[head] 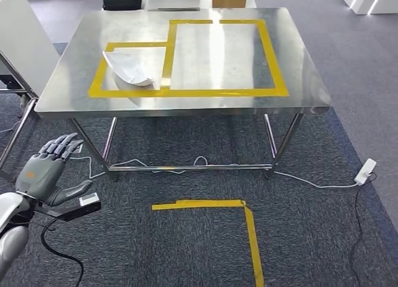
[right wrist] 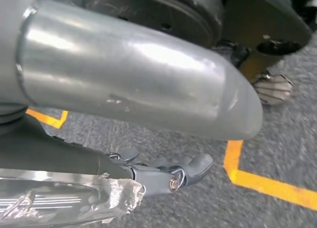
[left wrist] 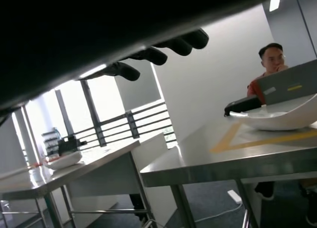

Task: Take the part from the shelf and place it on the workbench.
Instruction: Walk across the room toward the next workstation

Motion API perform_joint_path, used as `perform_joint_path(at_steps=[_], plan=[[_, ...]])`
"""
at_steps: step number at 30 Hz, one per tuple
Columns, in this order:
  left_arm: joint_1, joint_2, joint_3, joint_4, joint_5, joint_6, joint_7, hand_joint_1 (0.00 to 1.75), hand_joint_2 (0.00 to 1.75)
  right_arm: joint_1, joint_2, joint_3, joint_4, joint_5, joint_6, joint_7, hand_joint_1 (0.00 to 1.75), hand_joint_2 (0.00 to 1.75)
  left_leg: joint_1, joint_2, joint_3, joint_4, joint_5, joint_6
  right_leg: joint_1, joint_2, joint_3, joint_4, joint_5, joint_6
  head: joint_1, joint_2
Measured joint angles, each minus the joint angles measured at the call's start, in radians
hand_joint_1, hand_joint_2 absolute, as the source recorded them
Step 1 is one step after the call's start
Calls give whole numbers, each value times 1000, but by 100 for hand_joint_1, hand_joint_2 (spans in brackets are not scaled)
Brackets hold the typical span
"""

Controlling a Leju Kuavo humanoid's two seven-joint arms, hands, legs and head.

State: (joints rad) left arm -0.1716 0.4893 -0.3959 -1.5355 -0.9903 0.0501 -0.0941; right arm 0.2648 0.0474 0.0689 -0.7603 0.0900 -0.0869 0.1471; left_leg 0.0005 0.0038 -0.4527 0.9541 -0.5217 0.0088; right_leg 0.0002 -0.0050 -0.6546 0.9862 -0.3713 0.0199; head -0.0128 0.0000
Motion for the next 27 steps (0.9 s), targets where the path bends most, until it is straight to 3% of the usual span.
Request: perform_joint_path(at_steps=[1, 2, 4, 5, 6, 7, 8, 9, 11, 12, 13, 15, 16, 18, 19, 20, 21, 22, 23, 24, 25, 27], plan=[[-1, -1, -1, 0, -1, -2, 2, 0, 0, 4, 0, -3, -3, 0, 0, 2, 0, 0, 1, 2, -12, -2, 13, 9, -1, 1, -10, 18, -27, 5, 2, 0], [-2, -4, -3, 0, -2, -3, 4, 0, 0, 8, 0, -5, -5, 0, 1, 4, 0, 0, 2, 3, -26, -4, 28, 16, -2, 2, -24, 54, -74, 8, 3, 0], [-3, -9, -6, 0, -4, -7, 8, 0, 0, 12, 0, -10, -11, 1, 5, 9, 0, 0, 0, 5, -59, -3, 55, 23, -3, 4, -53, 177, -184, 13, 7, 0], [-3, -12, -8, 0, -5, -8, 9, 0, 0, 12, 0, -13, -13, 1, 8, 10, 0, 0, -2, 5, -77, -2, 70, 23, -4, 4, -59, 241, -213, 15, 7, 0], [-3, -15, -11, 0, -5, -9, 9, 0, 0, 13, 0, -15, -14, 1, 11, 11, 0, 0, -4, 5, -97, 0, 85, 23, -4, 3, -56, 286, -213, 16, 7, 0], [-3, -18, -13, 0, -6, -10, 10, 0, 0, 13, -1, -18, -15, 1, 13, 11, 0, 0, -5, 5, -118, 2, 99, 21, -4, 3, -40, 303, -192, 16, 8, 0], [-3, -21, -15, 0, -7, -11, 12, 0, 0, 14, -2, -21, -16, 1, 15, 12, 0, 0, -6, 5, -139, 4, 113, 20, -4, 3, -7, 285, -161, 14, 8, 0], [-3, -23, -17, 0, -8, -12, 13, 0, 0, 13, -3, -23, -18, 1, 17, 12, 0, 0, -7, 5, -156, 7, 127, 17, -4, 4, 44, 232, -141, 12, 8, 0], [-4, -25, -19, -1, -12, -12, 14, 0, 0, 12, -5, -26, -24, 1, 18, 12, 0, 0, -10, 5, -181, 12, 152, 9, -2, 5, 180, 64, -157, 5, 7, 0], [-5, -26, -20, -1, -14, -12, 15, 0, 0, 12, -5, -27, -26, 1, 18, 12, 0, 0, -10, 5, -187, 14, 165, 6, 1, 6, 224, -1, -174, 2, 7, 0], [-6, -27, -21, -1, -15, -12, 16, 0, 0, 13, -6, -28, -28, 1, 18, 11, 0, 0, -9, 6, -191, 14, 177, 1, 4, 6, 249, -41, -185, 0, 7, 0], [-7, -30, -25, -1, -16, -13, 18, 0, 0, 15, -6, -30, -29, 2, 19, 12, 0, 0, -4, 5, -197, 14, 188, -9, 7, 5, 234, -49, -176, -10, 6, 0], [-6, -31, -26, -1, -17, -13, 18, 0, 0, 16, -6, -31, -29, 2, 19, 12, 0, 0, -3, 4, -204, 27, 167, -14, 6, 3, 225, -49, -167, -19, 6, 0], [-6, -32, -28, -1, -17, -14, 19, 0, 0, 17, -7, -34, -29, 2, 19, 13, 0, 0, 1, 2, -226, 106, 70, -23, 5, -1, 198, -50, -142, -37, 3, 0], [-6, -32, -29, -1, -17, -14, 20, 0, 0, 17, -8, -35, -29, 2, 19, 13, 0, 0, 2, 2, -239, 173, 12, -26, 6, -1, 184, -49, -129, -41, 2, 0], [-6, -34, -30, -1, -17, -15, 21, 0, 0, 17, -9, -38, -29, 2, 19, 12, 0, 0, 3, 2, -247, 241, -26, -27, 8, -2, 168, -47, -115, -42, 1, 0], [-6, -35, -31, -1, -17, -15, 21, 0, 0, 17, -9, -39, -29, 2, 19, 12, 0, 0, 3, 1, -248, 294, -38, -27, 9, -2, 150, -43, -101, -42, 2, 0], [-6, -36, -33, 0, -18, -15, 21, 0, 0, 17, -9, -40, -29, 2, 19, 12, 0, 0, 3, 1, -238, 322, -26, -25, 10, -2, 130, -38, -88, -41, 1, 0], [-6, -37, -35, 0, -18, -15, 21, 0, 0, 17, -9, -41, -29, 2, 20, 11, 0, 0, 3, 1, -213, 314, 3, -22, 10, -2, 107, -31, -77, -39, 1, 0], [-7, -38, -37, 0, -18, -15, 21, 0, 0, 17, -9, -41, -29, 2, 20, 10, 0, 0, 2, 1, -170, 273, 29, -18, 10, -2, 87, -23, -66, -38, 1, 0], [-8, -39, -38, 0, -18, -15, 22, 0, 0, 17, -9, -41, -29, 2, 20, 10, 0, 0, -1, 1, -113, 206, 36, -12, 10, -2, 71, -17, -57, -36, 1, 0], [-14, -39, -38, -1, -18, -14, 22, 0, 0, 17, -9, -42, -29, 2, 21, 9, 0, 0, -6, 1, -10, 60, 10, -2, 11, -1, 49, -6, -39, -30, 2, 0]])
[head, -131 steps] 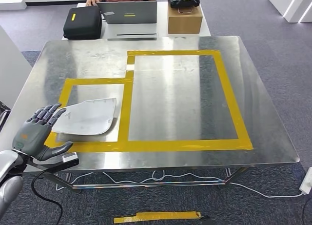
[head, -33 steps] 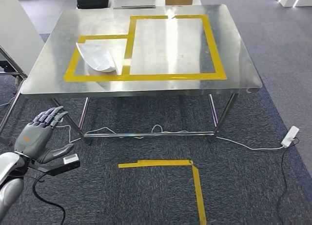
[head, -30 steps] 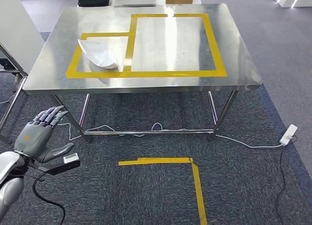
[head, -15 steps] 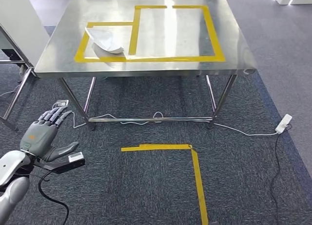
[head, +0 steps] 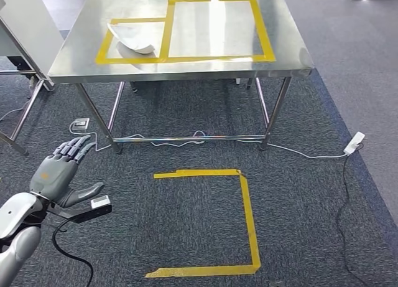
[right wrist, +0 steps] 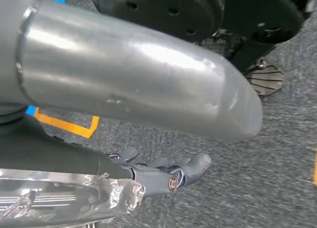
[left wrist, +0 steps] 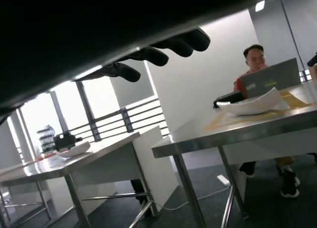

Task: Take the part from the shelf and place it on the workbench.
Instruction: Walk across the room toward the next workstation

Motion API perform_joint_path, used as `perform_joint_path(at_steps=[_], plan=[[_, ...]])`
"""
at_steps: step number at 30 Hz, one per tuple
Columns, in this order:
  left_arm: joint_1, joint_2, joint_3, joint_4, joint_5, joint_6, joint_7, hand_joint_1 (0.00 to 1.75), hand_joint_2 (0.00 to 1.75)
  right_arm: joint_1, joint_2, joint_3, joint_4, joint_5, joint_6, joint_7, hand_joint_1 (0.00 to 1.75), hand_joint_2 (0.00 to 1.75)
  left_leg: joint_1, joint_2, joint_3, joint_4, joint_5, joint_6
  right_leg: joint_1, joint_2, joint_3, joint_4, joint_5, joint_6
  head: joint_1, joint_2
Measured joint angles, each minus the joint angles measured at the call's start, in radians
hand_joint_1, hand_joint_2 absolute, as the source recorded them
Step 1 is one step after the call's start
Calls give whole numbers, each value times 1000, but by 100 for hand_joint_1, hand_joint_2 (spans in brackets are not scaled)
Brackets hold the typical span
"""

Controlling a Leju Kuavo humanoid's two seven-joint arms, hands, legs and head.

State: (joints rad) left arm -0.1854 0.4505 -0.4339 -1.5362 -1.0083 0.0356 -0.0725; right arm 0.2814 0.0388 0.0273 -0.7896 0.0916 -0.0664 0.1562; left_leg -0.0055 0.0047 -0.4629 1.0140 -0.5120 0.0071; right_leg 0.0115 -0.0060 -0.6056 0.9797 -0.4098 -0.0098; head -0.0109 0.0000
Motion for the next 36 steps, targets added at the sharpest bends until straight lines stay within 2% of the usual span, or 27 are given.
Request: perform_joint_path(at_steps=[1, 2, 3, 4, 5, 8, 9, 10, 11, 12, 13, 14, 16, 17, 18, 19, 21, 22, 24, 25, 26, 27, 28, 29, 31, 33, 36], plan=[[-3, 0, 0, 0, 0, 0, 0, 0, 0, 0, 0, 0, 0, 0, 0, 0, 0, 0, -3, 0, 25, -43, -16, 4, -1, 0, -6, 2, 10, 5, 0, 0], [-5, 0, -1, 0, 0, 0, 0, 0, 0, 0, 0, 0, 0, 0, 0, 0, 0, 0, -6, 0, 31, -63, -20, 6, -2, 0, -11, 2, 20, 11, 0, 0], [-6, -1, -2, 0, 0, 0, 1, 0, 0, 0, 0, -1, 0, 0, 0, -1, 0, 0, -5, 1, 23, -66, -12, 9, -4, 0, -16, 2, 25, 17, 0, 0], [-7, -1, -4, 0, 0, 0, 1, 0, 0, 1, 0, -3, 1, 0, 0, -1, 0, 0, -4, 3, 13, -67, -1, 14, -5, 1, -24, 9, 16, 23, 1, 0], [-8, -2, -5, 0, 0, 0, 1, 0, 0, 2, 0, -4, 1, 0, 0, -2, 0, 0, -3, 4, 1, -70, 12, 20, -6, 2, -36, 32, -14, 29, 2, 0], [-11, -4, -9, 0, 0, 0, 1, 0, 0, 2, 0, -9, 1, 3, 1, -8, 0, 0, -3, 7, -39, -71, 47, 30, -10, 5, -85, 179, -153, 40, 6, 0], [-11, -5, -9, 0, -1, 0, 1, 0, 0, 2, 0, -10, 1, 5, 1, -10, 0, 0, -4, 7, -52, -71, 58, 30, -11, 4, -96, 232, -179, 43, 6, 0], [-11, -6, -10, 0, -1, 0, 2, 0, 0, 1, 0, -11, 2, 6, 1, -11, 0, 0, -5, 7, -66, -70, 68, 29, -12, 4, -99, 271, -184, 45, 6, 0], [-11, -7, -11, 0, -1, -1, 2, 0, 0, 1, 0, -13, 2, 7, 1, -12, 0, 0, -5, 7, -82, -69, 80, 28, -13, 4, -93, 293, -170, 46, 6, 0], [-11, -8, -12, 0, -1, -1, 2, 0, 0, 1, 0, -15, 2, 8, 2, -12, 0, 0, -6, 7, -102, -67, 92, 26, -14, 4, -76, 299, -144, 47, 6, 0], [-11, -9, -13, 0, -1, -1, 2, 0, 0, 1, 0, -17, 2, 9, 2, -13, 0, 0, -6, 7, -120, -64, 104, 23, -15, 4, -40, 267, -113, 47, 6, 0], [-11, -9, -13, 0, -1, -1, 3, 0, 0, 0, 0, -19, 2, 10, 2, -14, 0, 0, -6, 6, -135, -60, 114, 19, -16, 4, 15, 204, -96, 45, 6, 0], [-13, -10, -11, 0, -1, 0, 4, 0, 0, -3, 0, -22, 2, 12, 2, -16, 0, 0, -8, 6, -155, -48, 130, 10, -15, 5, 134, 45, -120, 40, 6, 0], [-14, -10, -11, 0, -2, -1, 5, 0, 0, -4, 0, -24, 2, 13, 2, -17, 0, 0, -8, 6, -158, -43, 136, 5, -13, 5, 170, -8, -141, 35, 6, 0], [-15, -10, -11, 0, -2, -1, 6, 0, 0, -4, 0, -25, 2, 13, 2, -17, 0, 0, -7, 6, -160, -41, 142, -1, -10, 5, 184, -36, -153, 30, 6, 0], [-16, -11, -11, 1, -3, -1, 7, 0, 0, -3, 0, -26, 3, 14, 3, -17, 0, 0, -5, 6, -161, -40, 148, -7, -9, 5, 178, -37, -151, 21, 6, 0], [-14, -11, -12, 1, -3, -1, 7, 0, 0, 0, 1, -28, 3, 14, 3, -17, 0, 0, 0, 5, -173, -18, 120, -18, -9, 2, 168, -38, -136, 3, 5, 0], [-14, -10, -12, 1, -3, -2, 7, 0, 0, 1, 1, -29, 3, 14, 3, -17, 0, 0, 2, 4, -188, 20, 82, -24, -10, 0, 160, -38, -127, -4, 4, 0], [-12, -10, -12, 2, -3, -2, 7, 0, 0, 1, 0, -32, 3, 14, 3, -17, 0, 0, 6, 4, -228, 148, -10, -33, -9, -1, 144, -37, -112, -10, 0, 0], [-11, -10, -13, 3, -3, -2, 7, 0, 0, 2, 1, -33, 4, 14, 3, -17, 0, 0, 8, 4, -244, 209, -39, -35, -7, -1, 137, -35, -106, -10, 0, 0], [-11, -11, -13, 3, -3, -2, 7, 0, 0, 2, 1, -33, 4, 14, 3, -17, 0, 0, 9, 4, -247, 243, -45, -36, -6, -1, 130, -32, -100, -10, -1, 0], [-11, -11, -13, 4, -3, -2, 7, 0, 0, 2, 1, -33, 4, 15, 3, -17, 0, 0, 9, 4, -232, 239, -32, -36, -6, 0, 124, -28, -97, -9, 0, 0], [-11, -12, -13, 4, -3, -2, 7, 0, 0, 3, 1, -33, 4, 15, 4, -18, 0, 0, 9, 4, -201, 200, -6, -34, -6, 0, 119, -23, -94, -8, -1, 0], [-12, -12, -13, 4, -3, -2, 7, 0, 0, 2, 1, -34, 5, 17, 4, -20, 0, 0, 9, 4, -158, 135, 24, -30, -6, 1, 115, -19, -93, -7, -1, 0], [-14, -11, -12, 4, -3, -2, 7, 0, 0, 0, 1, -37, 7, 20, 6, -25, 0, 0, 6, 3, -90, 24, 55, -19, -3, 1, 107, -12, -92, -2, 0, 0], [-17, -11, -11, 5, -3, -2, 8, 0, 0, -3, 2, -44, 11, 27, 8, -31, 0, 0, 3, 3, -70, -19, 50, -12, 0, 1, 99, -8, -90, 2, 1, 0], [-19, -12, -10, 5, -3, -2, 9, 0, 0, -3, 2, -56, 16, 35, 11, -36, 0, 0, 2, 3, -73, -35, 44, -12, 1, 0, 86, -1, -89, -1, 3, 0]])
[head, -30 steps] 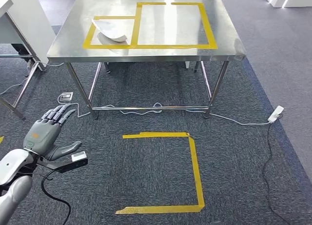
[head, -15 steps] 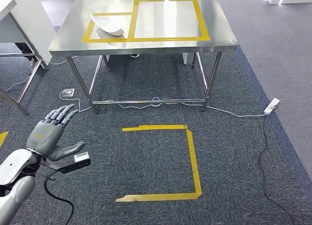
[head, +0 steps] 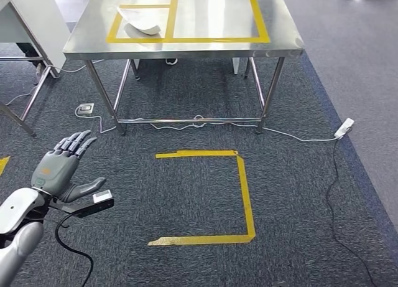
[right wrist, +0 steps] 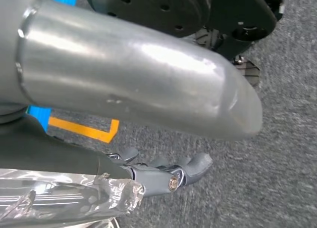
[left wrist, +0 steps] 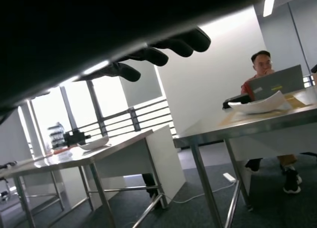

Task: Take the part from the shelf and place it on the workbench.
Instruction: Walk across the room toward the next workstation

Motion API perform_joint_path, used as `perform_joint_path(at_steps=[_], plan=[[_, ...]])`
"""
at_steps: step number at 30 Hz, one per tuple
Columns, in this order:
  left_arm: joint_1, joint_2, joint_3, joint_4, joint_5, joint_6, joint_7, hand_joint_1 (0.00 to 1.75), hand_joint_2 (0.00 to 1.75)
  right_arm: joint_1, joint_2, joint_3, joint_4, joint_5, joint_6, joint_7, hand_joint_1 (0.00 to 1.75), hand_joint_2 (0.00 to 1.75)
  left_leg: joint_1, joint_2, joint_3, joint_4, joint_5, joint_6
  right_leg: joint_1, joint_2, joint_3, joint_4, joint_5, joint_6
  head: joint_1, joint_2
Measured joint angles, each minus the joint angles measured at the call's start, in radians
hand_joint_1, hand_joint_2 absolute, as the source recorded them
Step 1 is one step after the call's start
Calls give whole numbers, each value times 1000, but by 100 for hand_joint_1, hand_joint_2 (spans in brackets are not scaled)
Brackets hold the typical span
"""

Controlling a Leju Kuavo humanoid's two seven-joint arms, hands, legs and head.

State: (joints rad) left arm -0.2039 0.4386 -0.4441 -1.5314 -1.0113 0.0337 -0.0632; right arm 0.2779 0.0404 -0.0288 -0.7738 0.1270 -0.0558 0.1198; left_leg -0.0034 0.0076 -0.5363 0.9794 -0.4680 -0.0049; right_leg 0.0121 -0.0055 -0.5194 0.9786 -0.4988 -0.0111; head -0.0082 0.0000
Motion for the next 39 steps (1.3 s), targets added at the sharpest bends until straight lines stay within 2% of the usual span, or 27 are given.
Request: perform_joint_path(at_steps=[9, 25, 29, 30, 31, 32, 34, 35, 36, 37, 39], plan=[[0, -3, 0, 1, 0, 0, 0, 0, 0, -1, 2, -18, 8, 2, 2, -2, 0, 0, -9, 0, -13, 3, 11, 19, -9, 0, -10, -4, 16, 22, 0, 0], [-6, -7, 0, 1, -4, -8, 10, 0, 0, -13, 12, -50, 36, 42, 11, -18, 0, 0, -12, 0, -22, 10, 16, 23, -12, 0, -18, -4, 25, 32, -1, 0], [-8, -6, 0, 1, -6, -10, 12, 0, 0, -16, 15, -62, 44, 52, 15, -23, 0, 0, -11, 1, -25, 6, 27, 36, -14, 1, -20, -3, 29, 41, -1, 0], [-10, -7, 0, 1, -7, -10, 12, 0, 0, -16, 15, -66, 46, 54, 16, -24, 0, 0, -9, 2, -26, 1, 33, 40, -14, 1, -26, 7, 17, 44, -1, 0], [-12, -7, 0, 1, -8, -11, 12, 0, 0, -16, 16, -69, 47, 55, 16, -25, 0, 0, -6, 4, -29, -5, 39, 45, -14, 3, -38, 33, -9, 47, 1, 0], [-14, -8, 0, 2, -9, -12, 12, 0, 0, -17, 16, -72, 49, 56, 17, -26, 0, 0, -4, 5, -33, -9, 44, 48, -15, 4, -58, 81, -46, 49, 2, 0], [-15, -9, 0, 4, -12, -13, 12, 0, 0, -17, 16, -75, 53, 59, 18, -26, 0, 0, -6, 5, -48, -8, 53, 50, -19, 4, -110, 216, -125, 55, 3, 0], [-14, -10, 0, 5, -13, -13, 12, 0, 0, -18, 17, -77, 54, 61, 19, -26, 0, 0, -6, 5, -56, -7, 58, 49, -21, 4, -126, 267, -145, 57, 3, 0], [-14, -11, 0, 6, -13, -13, 12, 0, 0, -17, 17, -78, 55, 64, 19, -27, 0, 0, -7, 5, -63, -7, 63, 47, -23, 4, -126, 284, -146, 59, 3, 0], [-13, -11, 0, 7, -13, -13, 12, 0, 0, -17, 17, -81, 55, 66, 19, -27, 0, 0, -7, 5, -70, -6, 68, 44, -25, 4, -106, 260, -129, 61, 3, 0], [-13, -12, 0, 9, -13, -13, 12, 0, 0, -20, 17, -86, 56, 69, 20, -27, 0, 0, -6, 5, -82, -2, 78, 36, -31, 4, -18, 119, -77, 64, 3, 0]])
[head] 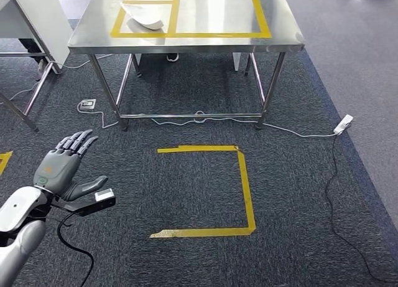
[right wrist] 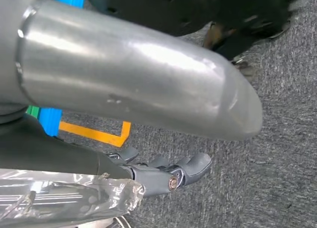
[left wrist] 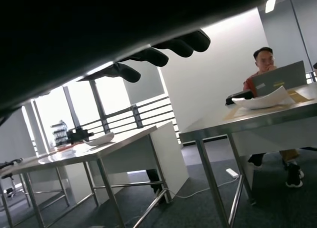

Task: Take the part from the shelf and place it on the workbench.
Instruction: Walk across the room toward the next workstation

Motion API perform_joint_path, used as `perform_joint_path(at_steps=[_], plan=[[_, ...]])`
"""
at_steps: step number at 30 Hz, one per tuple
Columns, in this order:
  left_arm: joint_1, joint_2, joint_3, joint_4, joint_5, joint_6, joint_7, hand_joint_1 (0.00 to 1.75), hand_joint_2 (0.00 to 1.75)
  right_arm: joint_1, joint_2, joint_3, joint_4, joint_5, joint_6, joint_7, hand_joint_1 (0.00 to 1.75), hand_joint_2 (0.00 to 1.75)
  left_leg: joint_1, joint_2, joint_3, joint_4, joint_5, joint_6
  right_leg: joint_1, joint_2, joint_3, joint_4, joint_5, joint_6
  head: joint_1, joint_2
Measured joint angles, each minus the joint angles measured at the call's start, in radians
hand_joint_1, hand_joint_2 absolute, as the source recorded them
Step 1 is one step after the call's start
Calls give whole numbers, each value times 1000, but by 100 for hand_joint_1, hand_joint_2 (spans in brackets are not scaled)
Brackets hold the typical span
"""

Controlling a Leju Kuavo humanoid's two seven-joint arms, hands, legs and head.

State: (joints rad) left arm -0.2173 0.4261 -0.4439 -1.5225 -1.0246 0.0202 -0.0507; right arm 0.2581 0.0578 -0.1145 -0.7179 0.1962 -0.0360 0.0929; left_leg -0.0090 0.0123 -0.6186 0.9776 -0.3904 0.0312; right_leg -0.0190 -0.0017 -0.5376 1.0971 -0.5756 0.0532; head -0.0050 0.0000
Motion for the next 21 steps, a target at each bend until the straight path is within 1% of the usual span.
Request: perform_joint_path(at_steps=[1, 2, 3, 4, 5, 6, 7, 8, 10, 11, 12, 13, 14, 15, 16, 17, 18, 19, 21], plan=[[-1, 0, 1, 0, 0, 0, 0, 0, 0, -2, 1, -2, 0, 1, 0, 0, 0, 0, 0, -1, -5, 2, 4, -5, 0, 2, 40, -64, 19, -2, 0, 0], [-2, 0, 2, 1, 0, 0, 0, 0, 0, -4, 2, -3, 0, 1, 0, 0, 0, 0, 0, -1, -10, 6, 8, -12, 0, 4, 63, -108, 28, -5, -1, 0], [-3, -1, 3, 1, 0, 0, 0, 0, 0, -6, 3, -5, 0, 2, 1, 0, 0, 0, 0, -1, -13, 8, 11, -19, 3, 7, 69, -124, 27, -12, -2, 0], [-3, -1, 4, 1, 0, 0, 0, 0, 0, -6, 4, -6, 1, 2, 1, -1, 0, 0, 1, -2, -15, 8, 15, -26, 7, 10, 65, -123, 30, -22, -4, 0], [-3, -1, 3, 2, 0, 0, 1, 0, 0, -5, 5, -7, 1, 2, 1, -1, 0, 0, 3, -2, -16, 9, 18, -33, 7, 10, 57, -124, 32, -31, -5, 0], [-2, -1, 3, 2, -1, 0, 3, 0, 0, -3, 5, -8, 1, 4, 1, 0, 0, 0, 5, -2, -20, 14, 12, -39, 8, 9, 54, -124, 37, -41, -7, 0], [-1, -1, 3, 2, -2, -1, 6, 0, 0, -2, 6, -9, 1, 6, 2, 0, 0, 0, 7, -2, -29, 33, -12, -45, 7, 7, 52, -125, 44, -50, -9, 0], [0, -1, 3, 2, -3, -1, 10, 0, 0, -1, 7, -12, 1, 8, 2, 0, 0, 0, 9, -3, -43, 72, -50, -50, 7, 6, 47, -126, 52, -57, -10, 0], [2, -2, 3, 2, -6, -1, 16, 0, 0, 2, 8, -17, 1, 16, 5, 2, 0, 0, 11, -3, -83, 201, -143, -56, 10, 4, 37, -124, 64, -63, -12, 0], [3, -3, 3, 3, -8, -1, 17, 0, 0, 4, 9, -21, 0, 21, 7, 4, 0, 0, 12, -3, -98, 260, -170, -58, 13, 4, 31, -122, 68, -64, -12, 0], [5, -4, 2, 3, -10, -1, 18, 0, 0, 6, 10, -24, 0, 26, 9, 7, 0, 0, 12, -3, -100, 292, -177, -57, 15, 4, 25, -120, 71, -65, -12, 0], [7, -5, 2, 3, -13, -1, 20, 0, 0, 8, 13, -28, -1, 32, 11, 11, 0, 0, 12, -3, -86, 288, -164, -55, 17, 4, 22, -118, 73, -65, -12, 0], [8, -6, 2, 3, -15, -1, 21, 0, 0, 9, 16, -32, -3, 39, 12, 13, 0, 0, 11, -3, -55, 247, -138, -51, 19, 4, 20, -117, 73, -65, -12, 0], [7, -6, 3, 3, -17, -1, 22, 0, 0, 10, 19, -36, -5, 46, 15, 15, 0, 0, 10, -4, -13, 182, -109, -44, 21, 5, 19, -115, 73, -65, -11, 0], [6, -6, 3, 3, -18, -1, 23, 0, 0, 10, 23, -41, -7, 53, 19, 15, 0, 0, 7, -4, 27, 117, -89, -38, 23, 6, 18, -114, 73, -64, -11, 0], [5, -6, 4, 3, -19, -1, 23, 0, 0, 10, 26, -46, -10, 60, 24, 15, 0, 0, 5, -5, 58, 65, -78, -32, 24, 6, 16, -113, 74, -61, -11, 0], [4, -6, 4, 3, -20, -1, 24, 0, 0, 10, 29, -54, -12, 66, 30, 15, 0, 0, 3, -5, 74, 32, -77, -28, 25, 7, 14, -112, 76, -58, -11, 0], [3, -7, 4, 3, -20, -1, 24, 0, 0, 10, 31, -62, -14, 73, 37, 15, 0, 0, 2, -5, 79, 19, -81, -28, 27, 7, 11, -110, 75, -57, -10, 0], [3, -8, 4, 3, -21, -2, 25, 0, 0, 12, 34, -80, -19, 85, 49, 14, 0, 0, 1, -6, 77, 10, -81, -30, 27, 6, 8, -108, 75, -59, -9, 0]])
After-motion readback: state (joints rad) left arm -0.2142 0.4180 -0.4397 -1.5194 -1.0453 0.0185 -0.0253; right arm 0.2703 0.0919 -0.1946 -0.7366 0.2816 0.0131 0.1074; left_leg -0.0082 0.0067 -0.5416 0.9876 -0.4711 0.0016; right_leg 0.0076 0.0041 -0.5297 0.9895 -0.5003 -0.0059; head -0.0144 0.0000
